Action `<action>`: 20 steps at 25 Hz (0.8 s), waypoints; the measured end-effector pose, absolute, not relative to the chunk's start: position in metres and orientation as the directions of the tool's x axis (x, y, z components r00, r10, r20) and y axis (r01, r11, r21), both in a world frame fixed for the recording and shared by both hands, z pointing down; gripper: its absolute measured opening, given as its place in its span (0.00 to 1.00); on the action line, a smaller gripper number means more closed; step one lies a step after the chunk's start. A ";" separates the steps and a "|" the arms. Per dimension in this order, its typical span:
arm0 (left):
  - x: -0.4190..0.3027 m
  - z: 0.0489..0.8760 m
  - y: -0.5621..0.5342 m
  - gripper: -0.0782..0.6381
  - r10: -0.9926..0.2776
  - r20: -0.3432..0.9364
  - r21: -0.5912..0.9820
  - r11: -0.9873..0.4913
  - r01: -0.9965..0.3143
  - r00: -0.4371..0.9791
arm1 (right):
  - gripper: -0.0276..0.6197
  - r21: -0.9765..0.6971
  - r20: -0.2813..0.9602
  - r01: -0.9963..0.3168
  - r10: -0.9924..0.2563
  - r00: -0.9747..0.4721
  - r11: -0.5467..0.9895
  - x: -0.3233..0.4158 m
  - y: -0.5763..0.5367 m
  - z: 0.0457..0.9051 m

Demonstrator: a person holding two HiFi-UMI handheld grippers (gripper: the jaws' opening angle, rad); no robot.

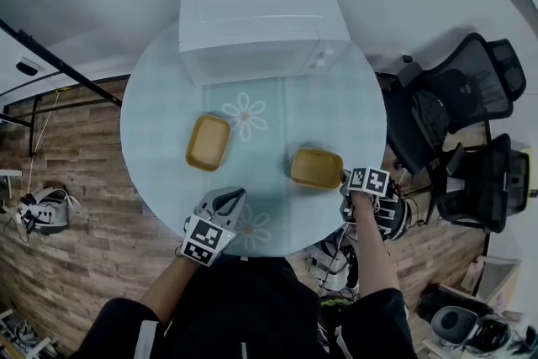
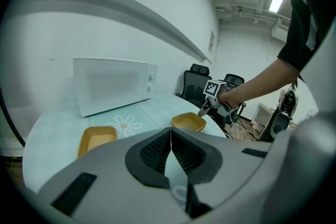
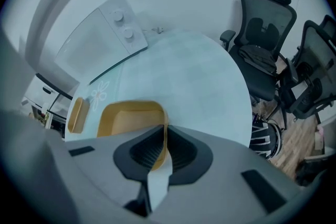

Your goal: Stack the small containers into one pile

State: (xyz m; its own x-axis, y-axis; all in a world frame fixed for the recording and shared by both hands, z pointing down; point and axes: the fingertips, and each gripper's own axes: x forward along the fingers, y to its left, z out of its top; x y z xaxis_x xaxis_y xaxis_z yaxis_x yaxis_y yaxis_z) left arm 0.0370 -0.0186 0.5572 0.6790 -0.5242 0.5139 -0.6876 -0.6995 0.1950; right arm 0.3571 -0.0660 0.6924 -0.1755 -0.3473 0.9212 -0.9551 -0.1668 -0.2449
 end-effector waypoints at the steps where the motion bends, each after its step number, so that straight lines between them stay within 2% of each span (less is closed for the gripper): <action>1: 0.036 0.557 -0.019 0.13 -0.526 0.514 0.194 -0.698 -0.689 0.678 | 0.09 -0.238 0.913 -0.959 -0.373 -0.166 -0.157 0.358 -0.071 0.687; 4: 0.032 0.558 -0.018 0.13 -0.532 0.513 0.193 -0.693 -0.695 0.673 | 0.09 -0.231 0.853 -0.971 -0.491 -0.174 -0.057 0.348 -0.090 0.661; 7: 0.029 0.556 -0.019 0.13 -0.543 0.509 0.194 -0.684 -0.703 0.668 | 0.09 -0.257 0.768 -0.959 -0.577 -0.279 0.121 0.315 -0.106 0.633; 12: 0.019 0.552 -0.023 0.13 -0.574 0.499 0.191 -0.659 -0.728 0.650 | 0.09 -0.241 0.713 -0.896 -0.559 -0.424 0.373 0.249 -0.121 0.607; 18: -0.005 0.548 -0.027 0.13 -0.633 0.490 0.186 -0.596 -0.781 0.599 | 0.09 -0.241 0.647 -0.844 -0.570 -0.507 0.478 0.187 -0.144 0.583; 20: -0.017 0.548 -0.029 0.13 -0.657 0.489 0.185 -0.565 -0.804 0.574 | 0.09 -0.235 0.642 -0.808 -0.537 -0.547 0.541 0.162 -0.149 0.580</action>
State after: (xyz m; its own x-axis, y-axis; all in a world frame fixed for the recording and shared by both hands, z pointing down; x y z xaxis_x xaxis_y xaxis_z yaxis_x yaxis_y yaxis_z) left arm -0.0172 -0.0287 0.5484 0.5738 -0.6568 0.4893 -0.8042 -0.5648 0.1850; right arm 0.1620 -0.1493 0.5802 -0.5466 -0.5374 0.6422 -0.8078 0.5405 -0.2352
